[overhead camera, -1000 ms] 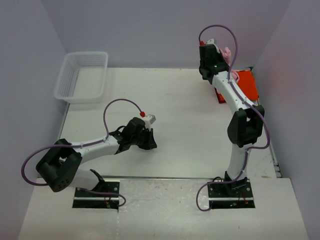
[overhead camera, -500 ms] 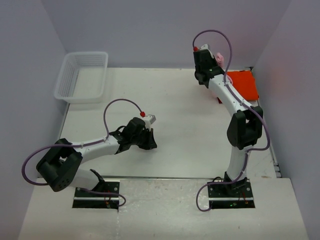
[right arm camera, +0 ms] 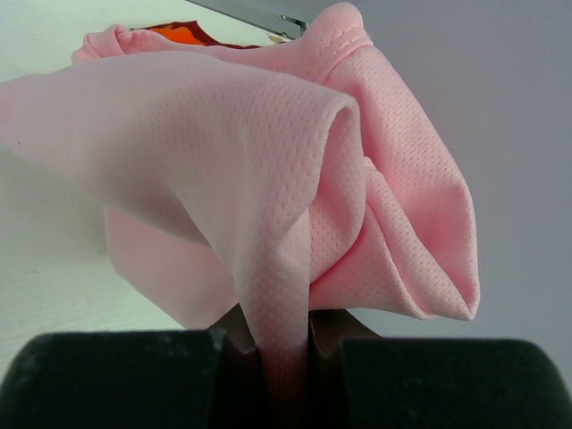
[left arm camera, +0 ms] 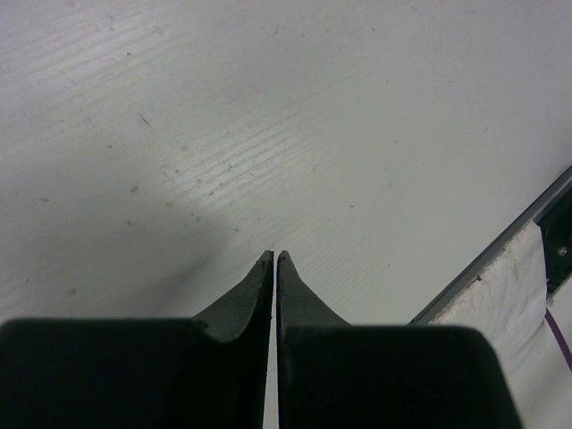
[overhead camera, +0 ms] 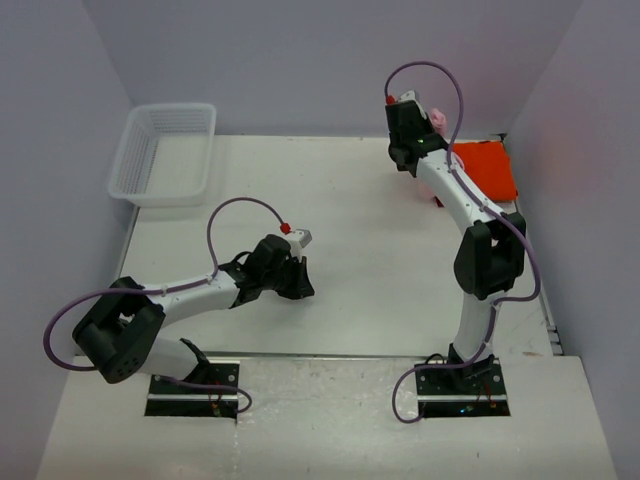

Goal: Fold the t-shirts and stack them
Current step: Put the neatly folded tshirt into the corner of the board with the right arm

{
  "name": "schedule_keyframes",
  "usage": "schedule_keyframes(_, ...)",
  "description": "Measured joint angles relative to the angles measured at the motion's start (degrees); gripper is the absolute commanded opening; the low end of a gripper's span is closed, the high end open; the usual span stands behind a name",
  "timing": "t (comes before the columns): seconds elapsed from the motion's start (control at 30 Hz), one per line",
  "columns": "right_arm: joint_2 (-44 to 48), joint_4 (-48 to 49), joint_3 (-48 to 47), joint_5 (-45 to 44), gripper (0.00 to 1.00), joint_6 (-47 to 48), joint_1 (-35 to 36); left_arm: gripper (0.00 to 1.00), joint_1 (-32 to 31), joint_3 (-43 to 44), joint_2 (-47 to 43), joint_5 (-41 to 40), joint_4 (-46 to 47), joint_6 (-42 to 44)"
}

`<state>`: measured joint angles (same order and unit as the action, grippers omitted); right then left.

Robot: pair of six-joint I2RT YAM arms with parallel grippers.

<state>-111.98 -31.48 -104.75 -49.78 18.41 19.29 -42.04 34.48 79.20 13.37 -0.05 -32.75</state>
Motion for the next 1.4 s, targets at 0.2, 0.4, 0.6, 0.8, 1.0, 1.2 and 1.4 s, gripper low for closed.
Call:
schedule_keyframes(0.2, -0.13, -0.37, -0.07, -0.02, 0.0, -0.55, -0.59, 0.03, 0.0, 0.0, 0.0, -0.02, -0.04, 0.02)
schedule_keyframes(0.4, -2.34, -1.79, -2.58, 0.09, 0.0, -1.92, -3.8, 0.03, 0.0, -0.57, -0.02, 0.2, -0.07, 0.0)
schedule_keyframes(0.6, -6.84, -2.4, -5.44, 1.42, 0.0, -2.4, -8.13, 0.03, 0.0, -0.63, -0.04, 1.07, -0.04, -0.04)
schedule_keyframes(0.8, -14.23, -2.6, -10.86, 2.93, 0.0, -2.34, -11.58, 0.03, 0.0, -0.63, -0.04, 1.57, -0.04, -0.07)
schedule_keyframes(1.0, -21.9, -2.73, -17.51, 4.33, 0.0, -1.64, -14.69, 0.03, 0.0, -1.49, 0.5, 2.51, 0.13, -0.17)
schedule_keyframes(1.2, -26.43, -2.21, -21.27, 5.51, 0.0, -0.42, -18.18, 0.03, -0.02, -2.1, 2.86, 3.1, 0.48, -0.66)
schedule_keyframes(1.4, -29.94, -0.39, -26.32, 6.34, 0.0, 1.7, -21.86, 0.02, -0.94, -2.49, 5.68, 3.89, 1.88, -1.09)
